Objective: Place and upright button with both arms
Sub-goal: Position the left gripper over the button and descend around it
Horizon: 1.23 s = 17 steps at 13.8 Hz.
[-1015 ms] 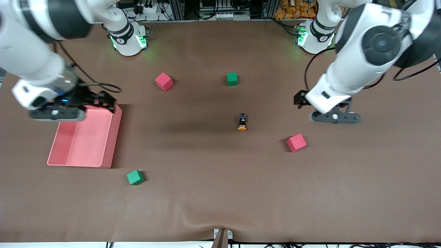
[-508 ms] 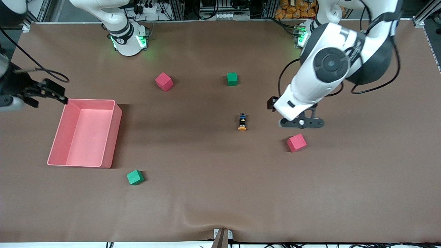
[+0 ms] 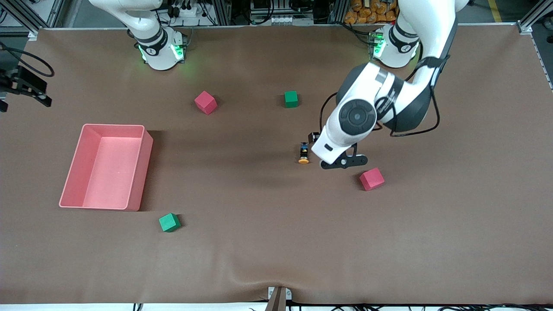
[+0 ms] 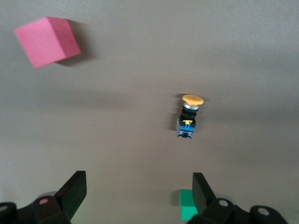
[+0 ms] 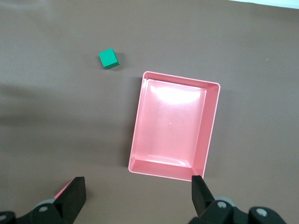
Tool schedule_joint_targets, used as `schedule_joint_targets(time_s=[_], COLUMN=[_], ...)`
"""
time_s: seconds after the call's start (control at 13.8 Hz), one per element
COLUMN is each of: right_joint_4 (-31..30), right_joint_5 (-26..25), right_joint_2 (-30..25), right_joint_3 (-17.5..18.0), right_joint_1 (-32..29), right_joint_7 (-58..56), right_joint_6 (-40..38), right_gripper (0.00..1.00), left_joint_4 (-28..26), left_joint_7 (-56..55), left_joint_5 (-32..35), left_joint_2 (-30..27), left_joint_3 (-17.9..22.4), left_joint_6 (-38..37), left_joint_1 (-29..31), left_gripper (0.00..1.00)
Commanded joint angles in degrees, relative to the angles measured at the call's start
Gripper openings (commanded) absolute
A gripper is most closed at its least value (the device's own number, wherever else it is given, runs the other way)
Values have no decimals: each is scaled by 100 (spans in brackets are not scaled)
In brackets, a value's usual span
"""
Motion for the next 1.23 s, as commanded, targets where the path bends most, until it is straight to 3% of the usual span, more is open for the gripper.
schedule_joint_targets(time_s=[0.0, 0.36, 0.58, 1.16], right_joint_4=[216, 489, 515, 533], right_joint_5=[-107, -124, -80, 60], right_joint_2=[33, 33, 24, 16], right_joint_3=[35, -26, -158, -131], right_joint_1=[-15, 29, 222, 205], right_joint_7=[-47, 145, 1261, 1667], right_joint_6=[-317, -986, -1275, -978], right_gripper=[100, 100, 100, 100], left_joint_4=[177, 185, 185, 185], left_joint_7=[-45, -71, -106, -62], left_joint_5=[-182, -331, -419, -516], left_joint_2=[121, 226, 174, 138], left_joint_3=[47, 55, 55, 55], left_joint_6=[0, 18, 0, -149], left_joint_1=[41, 138, 156, 234], left_gripper=[100, 100, 100, 100])
